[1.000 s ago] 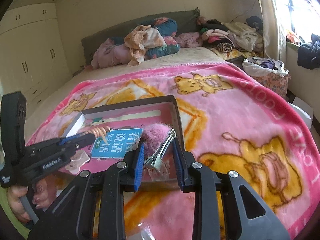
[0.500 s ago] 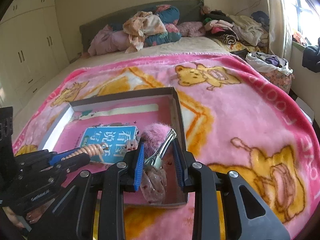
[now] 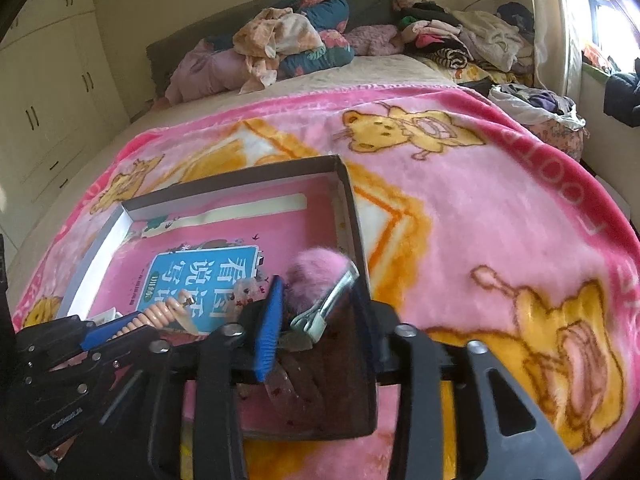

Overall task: Organize jewelry
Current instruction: 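Carry the hair tie into the box while the right tool carries the pompom clip there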

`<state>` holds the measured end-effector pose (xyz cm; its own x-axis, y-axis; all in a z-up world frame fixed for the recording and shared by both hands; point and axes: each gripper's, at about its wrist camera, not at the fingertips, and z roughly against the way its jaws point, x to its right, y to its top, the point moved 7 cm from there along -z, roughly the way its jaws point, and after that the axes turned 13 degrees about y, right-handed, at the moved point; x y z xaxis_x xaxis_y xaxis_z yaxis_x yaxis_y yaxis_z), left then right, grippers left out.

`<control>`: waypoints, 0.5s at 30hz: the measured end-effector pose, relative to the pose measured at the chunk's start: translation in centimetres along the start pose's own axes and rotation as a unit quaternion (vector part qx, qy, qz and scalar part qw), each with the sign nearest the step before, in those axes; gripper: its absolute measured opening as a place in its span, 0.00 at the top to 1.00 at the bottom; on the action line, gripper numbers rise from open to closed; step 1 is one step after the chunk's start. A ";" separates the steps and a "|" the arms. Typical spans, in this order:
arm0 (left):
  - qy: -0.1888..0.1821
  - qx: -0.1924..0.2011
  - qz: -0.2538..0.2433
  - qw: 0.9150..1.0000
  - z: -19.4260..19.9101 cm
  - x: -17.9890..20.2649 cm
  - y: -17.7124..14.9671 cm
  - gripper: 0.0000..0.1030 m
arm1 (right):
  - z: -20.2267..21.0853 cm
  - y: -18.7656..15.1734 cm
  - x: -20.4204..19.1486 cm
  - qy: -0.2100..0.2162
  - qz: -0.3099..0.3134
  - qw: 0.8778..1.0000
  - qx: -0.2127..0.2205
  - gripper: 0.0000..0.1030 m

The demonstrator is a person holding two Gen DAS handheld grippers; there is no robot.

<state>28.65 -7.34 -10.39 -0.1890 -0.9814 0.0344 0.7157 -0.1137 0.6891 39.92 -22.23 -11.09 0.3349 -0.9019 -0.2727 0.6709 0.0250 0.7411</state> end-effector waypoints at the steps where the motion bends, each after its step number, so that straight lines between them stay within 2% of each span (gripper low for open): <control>1: 0.000 0.000 0.000 1.000 0.0 0.0 0.0 0.89 | 0.2 -0.1 -0.1 0.002 0.000 1.000 0.002 0.59; 10: 0.007 -0.002 0.003 1.000 0.3 -0.4 -0.3 0.88 | 2.5 -1.0 -1.7 0.003 0.028 0.999 0.028 0.38; 12: 0.009 -0.001 0.007 1.000 0.4 -0.5 -0.3 0.80 | 3.1 -1.1 -1.9 -0.002 0.033 0.999 0.037 0.34; 15: 0.011 0.000 0.013 1.000 0.8 -0.8 -0.4 0.75 | 4.1 -1.4 -1.9 -0.005 0.032 0.998 0.050 0.30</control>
<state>27.95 -6.39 -10.15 -0.1560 -0.9871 0.0365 0.7197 -0.0883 0.6886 35.68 -22.33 -9.09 0.3685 -0.9041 -0.2163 0.5790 0.0412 0.8143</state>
